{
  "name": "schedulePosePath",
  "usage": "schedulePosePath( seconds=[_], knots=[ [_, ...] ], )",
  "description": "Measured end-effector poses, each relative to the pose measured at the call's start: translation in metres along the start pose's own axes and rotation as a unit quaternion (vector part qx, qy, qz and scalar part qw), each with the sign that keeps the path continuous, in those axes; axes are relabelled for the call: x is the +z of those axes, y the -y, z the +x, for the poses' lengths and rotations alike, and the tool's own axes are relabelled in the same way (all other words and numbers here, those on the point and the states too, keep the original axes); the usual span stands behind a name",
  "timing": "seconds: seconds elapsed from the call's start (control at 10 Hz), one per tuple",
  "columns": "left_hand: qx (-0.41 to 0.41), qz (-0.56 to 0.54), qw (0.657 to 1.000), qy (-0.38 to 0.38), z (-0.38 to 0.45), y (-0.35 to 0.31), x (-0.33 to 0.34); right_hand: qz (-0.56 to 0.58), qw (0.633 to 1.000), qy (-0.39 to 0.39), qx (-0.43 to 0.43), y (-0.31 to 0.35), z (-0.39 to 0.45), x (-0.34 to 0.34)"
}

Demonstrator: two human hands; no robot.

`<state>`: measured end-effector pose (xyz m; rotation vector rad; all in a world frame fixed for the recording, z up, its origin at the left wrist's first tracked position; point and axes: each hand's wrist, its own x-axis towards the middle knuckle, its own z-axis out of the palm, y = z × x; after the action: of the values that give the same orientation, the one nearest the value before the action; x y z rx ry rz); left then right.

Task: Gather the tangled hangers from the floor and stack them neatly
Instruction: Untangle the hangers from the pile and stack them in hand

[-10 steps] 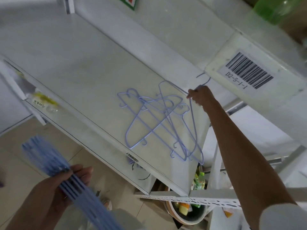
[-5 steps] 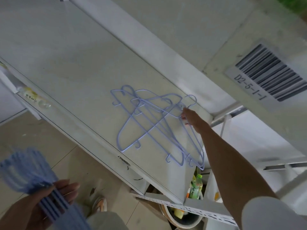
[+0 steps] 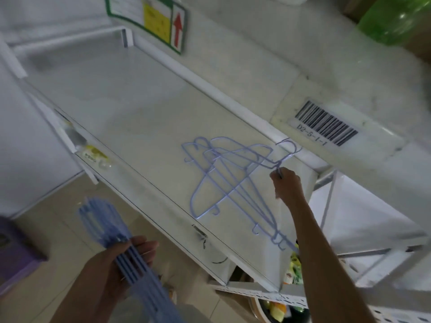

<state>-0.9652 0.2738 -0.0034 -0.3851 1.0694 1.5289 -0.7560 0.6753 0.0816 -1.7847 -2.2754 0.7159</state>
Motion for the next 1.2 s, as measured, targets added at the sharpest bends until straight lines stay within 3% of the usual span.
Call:
schedulePosePath(
  seconds=[0.1,0.3,0.4,0.5,0.6,0.7,0.8,1.0,1.2],
  knots=[
    [0.024,0.028,0.999,-0.008,-0.019,-0.02,0.035,0.091,0.993,-0.034,-0.073,0.03,-0.058,-0.01],
    [0.117,0.025,0.991,0.055,-0.041,-0.04,0.047,0.238,0.941,0.118,-0.211,0.114,-0.15,-0.008],
    [0.141,0.034,0.988,0.06,-0.059,-0.052,0.061,0.37,0.882,0.184,-0.225,0.146,-0.183,0.007],
    [0.148,0.065,0.984,0.074,-0.072,-0.063,0.062,0.389,0.864,0.236,-0.216,0.167,-0.209,0.061],
    [0.159,0.081,0.984,0.023,-0.072,-0.065,0.054,0.299,0.905,0.192,-0.234,0.169,-0.237,0.125],
    [0.193,0.082,0.977,-0.036,-0.067,-0.06,0.03,0.256,0.904,0.166,-0.298,0.172,-0.255,0.152],
    [0.214,0.08,0.972,-0.051,-0.07,-0.058,0.007,0.258,0.894,0.205,-0.303,0.187,-0.26,0.159],
    [0.241,0.037,0.968,-0.059,-0.075,-0.076,-0.011,0.244,0.898,0.165,-0.327,0.215,-0.27,0.165],
    [0.255,0.03,0.959,-0.118,-0.067,-0.092,-0.013,0.293,0.889,0.155,-0.315,0.232,-0.267,0.168]
  ],
)
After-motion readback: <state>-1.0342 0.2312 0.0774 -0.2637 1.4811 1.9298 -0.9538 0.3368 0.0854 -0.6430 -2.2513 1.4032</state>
